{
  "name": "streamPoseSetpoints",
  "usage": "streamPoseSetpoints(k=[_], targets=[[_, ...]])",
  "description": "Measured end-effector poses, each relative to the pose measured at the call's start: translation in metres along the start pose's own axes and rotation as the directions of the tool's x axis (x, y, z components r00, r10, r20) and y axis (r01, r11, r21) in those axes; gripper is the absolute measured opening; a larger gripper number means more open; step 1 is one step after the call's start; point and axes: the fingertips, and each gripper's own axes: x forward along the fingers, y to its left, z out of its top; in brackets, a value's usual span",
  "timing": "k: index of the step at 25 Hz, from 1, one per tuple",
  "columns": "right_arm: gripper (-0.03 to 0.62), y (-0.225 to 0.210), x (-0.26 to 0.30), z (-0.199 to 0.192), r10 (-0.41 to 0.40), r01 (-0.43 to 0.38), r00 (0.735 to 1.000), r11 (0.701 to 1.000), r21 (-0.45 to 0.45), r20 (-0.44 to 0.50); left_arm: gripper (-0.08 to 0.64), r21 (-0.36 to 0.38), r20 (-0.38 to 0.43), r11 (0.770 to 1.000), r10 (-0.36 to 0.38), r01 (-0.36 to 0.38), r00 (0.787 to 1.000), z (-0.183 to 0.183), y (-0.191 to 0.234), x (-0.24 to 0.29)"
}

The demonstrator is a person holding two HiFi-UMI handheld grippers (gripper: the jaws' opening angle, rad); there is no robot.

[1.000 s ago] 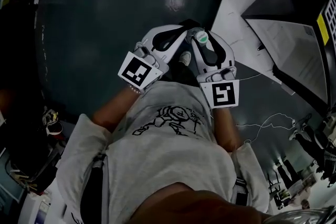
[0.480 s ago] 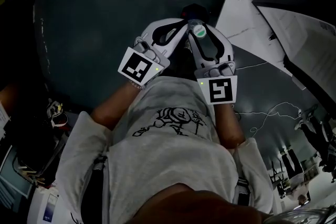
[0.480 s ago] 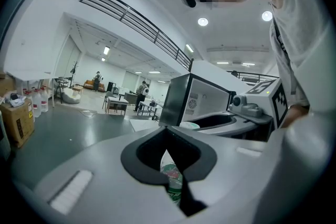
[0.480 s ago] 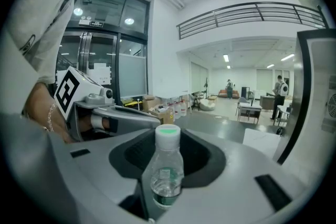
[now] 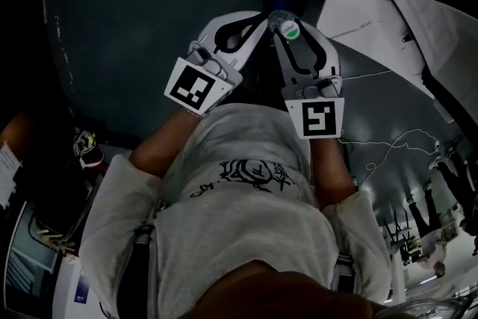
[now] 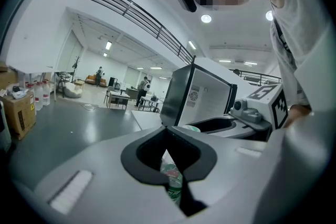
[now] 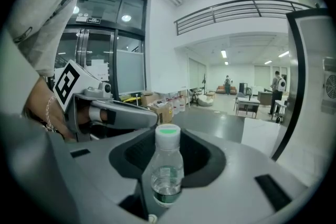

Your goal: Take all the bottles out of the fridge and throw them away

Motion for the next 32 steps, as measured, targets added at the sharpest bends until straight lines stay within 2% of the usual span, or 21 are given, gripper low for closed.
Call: streamPoseSetpoints(k=[3, 6, 9, 21, 27, 32], targets=[[0.149, 0.0, 0.006, -0.018, -0.008, 0.008, 1.0, 1.0, 0.003, -0.017, 0.009, 0.001, -0.004, 1.0, -0.002, 0.002, 1.0, -0.015, 0.005, 0.005], [0.149, 0.001, 0.01, -0.032, -0.013, 0.013, 1.0, 1.0, 0.003, -0.027, 0.009, 0.028, 0.041, 1.0, -0.006, 0.005, 0.999, -0.02, 0.01, 0.01], [0.149, 0.001, 0.014, -0.041, -0.027, 0.027, 1.0, 1.0, 0.002, -0.003, 0.009, 0.017, 0.013, 1.0, -0.011, 0.011, 1.0, -0.035, 0.009, 0.013], [0.149, 0.001, 0.033, -0.099, -0.039, 0.038, 0.998, 0.999, -0.011, -0.042, 0.009, -0.009, -0.052, 1.0, -0.001, 0.001, 0.999, -0.091, 0.019, 0.026], [0.149, 0.004, 0.043, -0.141, -0.038, 0.038, 0.995, 0.999, -0.007, -0.091, 0.009, 0.008, -0.077, 1.0, -0.007, 0.008, 0.997, -0.122, 0.024, 0.036], [0.149, 0.004, 0.053, -0.168, -0.044, 0.042, 0.995, 0.999, -0.021, -0.094, 0.009, 0.011, -0.091, 1.0, 0.0, 0.001, 0.996, -0.146, 0.03, 0.045]])
